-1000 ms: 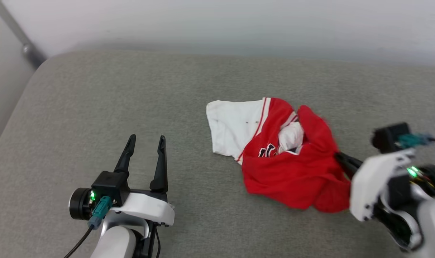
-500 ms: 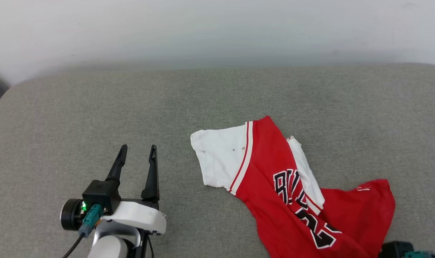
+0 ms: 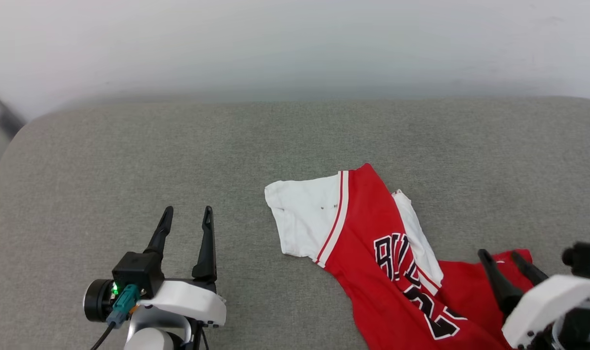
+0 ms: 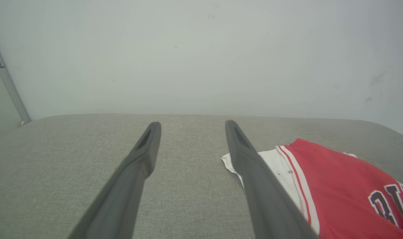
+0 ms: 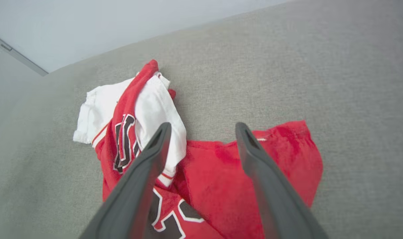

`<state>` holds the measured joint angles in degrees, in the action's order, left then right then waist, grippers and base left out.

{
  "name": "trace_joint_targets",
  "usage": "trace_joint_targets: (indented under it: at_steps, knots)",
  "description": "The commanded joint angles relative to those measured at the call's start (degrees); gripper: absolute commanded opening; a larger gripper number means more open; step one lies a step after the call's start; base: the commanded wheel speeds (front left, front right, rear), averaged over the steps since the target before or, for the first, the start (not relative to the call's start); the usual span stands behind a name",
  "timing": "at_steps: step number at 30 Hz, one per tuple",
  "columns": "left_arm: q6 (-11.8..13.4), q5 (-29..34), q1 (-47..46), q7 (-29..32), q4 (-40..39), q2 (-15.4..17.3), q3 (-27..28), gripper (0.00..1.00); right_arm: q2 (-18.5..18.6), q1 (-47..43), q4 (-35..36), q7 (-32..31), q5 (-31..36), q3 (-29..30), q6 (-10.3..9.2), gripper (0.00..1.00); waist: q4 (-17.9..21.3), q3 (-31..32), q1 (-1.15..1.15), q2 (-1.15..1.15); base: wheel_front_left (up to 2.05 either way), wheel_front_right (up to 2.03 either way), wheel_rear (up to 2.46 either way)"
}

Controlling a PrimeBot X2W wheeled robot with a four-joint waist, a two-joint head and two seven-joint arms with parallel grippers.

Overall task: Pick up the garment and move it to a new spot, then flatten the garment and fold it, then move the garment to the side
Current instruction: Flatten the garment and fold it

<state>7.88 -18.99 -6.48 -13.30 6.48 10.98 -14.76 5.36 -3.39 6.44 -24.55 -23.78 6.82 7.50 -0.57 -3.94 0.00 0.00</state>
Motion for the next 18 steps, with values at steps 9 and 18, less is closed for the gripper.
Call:
trace_joint_targets:
  at_steps: [9,18]
  knots:
    - [-0.55,0.3,-3.4,-0.61,0.14,-1.16,-1.52,1.0,6.48,11.88,-8.77,-18.24,-3.11,-7.06,-0.02,1.0,-4.15,-3.8,0.0,0.0,0.0,0.0,0.0]
    - [-0.65,0.21,-5.0,-1.5,1.66,-2.36,-1.61,1.0,9.3,17.19,-15.12,-25.74,-4.81,-11.92,-0.02,0.0,-5.72,-6.66,0.0,0.0,0.0,0.0,0.0]
